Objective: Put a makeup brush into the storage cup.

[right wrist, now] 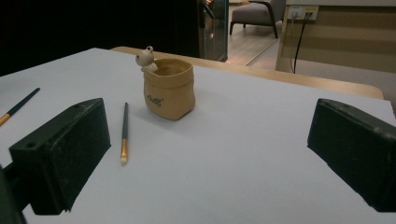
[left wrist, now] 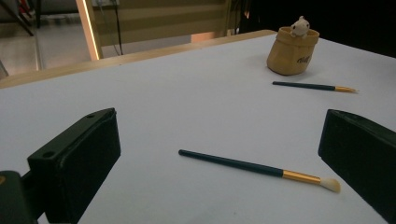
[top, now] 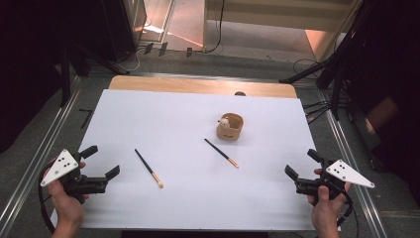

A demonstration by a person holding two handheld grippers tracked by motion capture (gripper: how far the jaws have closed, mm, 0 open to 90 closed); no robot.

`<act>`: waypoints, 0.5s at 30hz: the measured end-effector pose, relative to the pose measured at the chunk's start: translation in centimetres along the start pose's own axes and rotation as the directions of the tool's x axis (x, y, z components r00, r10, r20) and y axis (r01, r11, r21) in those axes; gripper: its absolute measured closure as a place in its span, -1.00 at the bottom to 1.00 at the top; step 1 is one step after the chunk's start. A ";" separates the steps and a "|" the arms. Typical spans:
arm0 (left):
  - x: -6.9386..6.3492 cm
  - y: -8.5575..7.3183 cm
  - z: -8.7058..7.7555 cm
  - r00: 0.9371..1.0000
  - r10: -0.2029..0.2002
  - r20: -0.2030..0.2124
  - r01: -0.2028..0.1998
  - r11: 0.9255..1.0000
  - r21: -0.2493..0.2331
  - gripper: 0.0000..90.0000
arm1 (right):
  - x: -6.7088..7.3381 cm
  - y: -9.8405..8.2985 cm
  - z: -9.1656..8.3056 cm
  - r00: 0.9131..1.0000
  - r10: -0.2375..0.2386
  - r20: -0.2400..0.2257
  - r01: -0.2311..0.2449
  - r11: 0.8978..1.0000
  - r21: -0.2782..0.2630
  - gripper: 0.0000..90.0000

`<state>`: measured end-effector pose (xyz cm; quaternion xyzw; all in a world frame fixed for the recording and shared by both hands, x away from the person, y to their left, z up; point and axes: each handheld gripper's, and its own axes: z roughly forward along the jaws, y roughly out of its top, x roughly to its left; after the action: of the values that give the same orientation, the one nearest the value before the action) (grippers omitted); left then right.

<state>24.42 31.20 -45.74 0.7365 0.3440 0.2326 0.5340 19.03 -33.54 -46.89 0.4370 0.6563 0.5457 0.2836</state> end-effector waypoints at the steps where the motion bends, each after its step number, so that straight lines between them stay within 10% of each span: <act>1: 0.0 0.0 0.0 1.000 -0.001 0.001 0.001 1.000 0.002 -1.00 | 0.0 0.0 0.1 1.000 -0.002 -0.001 0.002 1.000 0.004 -1.00; 15: -0.1 0.0 0.1 1.000 -0.003 0.002 0.003 1.000 0.009 -1.00 | 0.8 1.1 0.9 1.000 -0.025 -0.018 0.026 0.998 0.055 -1.00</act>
<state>24.43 31.06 -45.82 0.7388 0.3454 0.2294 0.5312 19.75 -32.40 -45.98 0.4316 0.6790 0.5276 0.2727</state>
